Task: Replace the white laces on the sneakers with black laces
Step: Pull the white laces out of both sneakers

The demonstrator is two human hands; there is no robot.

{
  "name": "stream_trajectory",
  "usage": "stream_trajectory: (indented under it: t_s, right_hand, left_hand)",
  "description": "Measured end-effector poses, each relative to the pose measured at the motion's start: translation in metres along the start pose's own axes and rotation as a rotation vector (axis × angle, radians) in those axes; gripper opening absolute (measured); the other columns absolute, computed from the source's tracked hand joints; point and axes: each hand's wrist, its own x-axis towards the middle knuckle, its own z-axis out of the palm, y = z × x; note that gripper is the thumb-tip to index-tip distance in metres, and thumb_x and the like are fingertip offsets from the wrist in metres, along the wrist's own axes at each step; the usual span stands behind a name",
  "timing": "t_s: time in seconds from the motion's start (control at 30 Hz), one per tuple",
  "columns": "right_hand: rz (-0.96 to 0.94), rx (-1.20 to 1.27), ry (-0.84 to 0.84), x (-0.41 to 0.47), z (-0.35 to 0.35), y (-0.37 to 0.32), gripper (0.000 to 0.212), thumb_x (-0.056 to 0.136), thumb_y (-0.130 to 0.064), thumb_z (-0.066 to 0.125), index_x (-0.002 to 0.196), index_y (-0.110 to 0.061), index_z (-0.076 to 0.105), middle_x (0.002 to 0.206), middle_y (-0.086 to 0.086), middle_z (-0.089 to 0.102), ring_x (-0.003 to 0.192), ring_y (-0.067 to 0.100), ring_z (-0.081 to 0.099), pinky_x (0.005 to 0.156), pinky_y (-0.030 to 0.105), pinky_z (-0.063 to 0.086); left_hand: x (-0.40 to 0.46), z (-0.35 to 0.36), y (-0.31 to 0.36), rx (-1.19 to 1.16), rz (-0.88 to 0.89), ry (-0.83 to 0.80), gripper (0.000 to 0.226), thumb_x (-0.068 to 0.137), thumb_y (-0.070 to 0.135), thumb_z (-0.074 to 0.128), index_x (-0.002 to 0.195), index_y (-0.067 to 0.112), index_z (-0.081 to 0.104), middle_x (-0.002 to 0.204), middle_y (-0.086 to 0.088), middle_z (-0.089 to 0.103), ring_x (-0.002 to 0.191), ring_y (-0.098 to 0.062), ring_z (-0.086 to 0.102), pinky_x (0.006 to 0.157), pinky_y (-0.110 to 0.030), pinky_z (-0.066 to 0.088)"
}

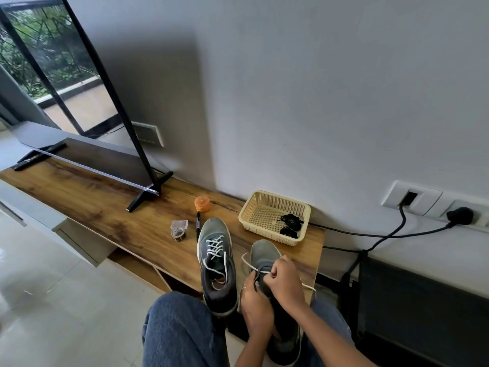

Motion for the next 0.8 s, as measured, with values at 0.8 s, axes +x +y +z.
stream_trajectory:
  t_s: [0.8]
  right_hand:
    - [-0.183,-0.373,-0.082,0.003,-0.001,-0.007,0.02,0.094,-0.028,0.054,0.111,-0.03,0.064,0.119,-0.01,0.048,0.116,0.017,0.037,0.09,0.035,0.029]
  left_hand:
    - [-0.007,-0.009,0.01,0.023,0.033,-0.051,0.04,0.099,0.006,0.041,0.137,0.012,0.052,0.131,-0.006,0.059,0.118,-0.017,0.054,0.097,-0.026,0.04]
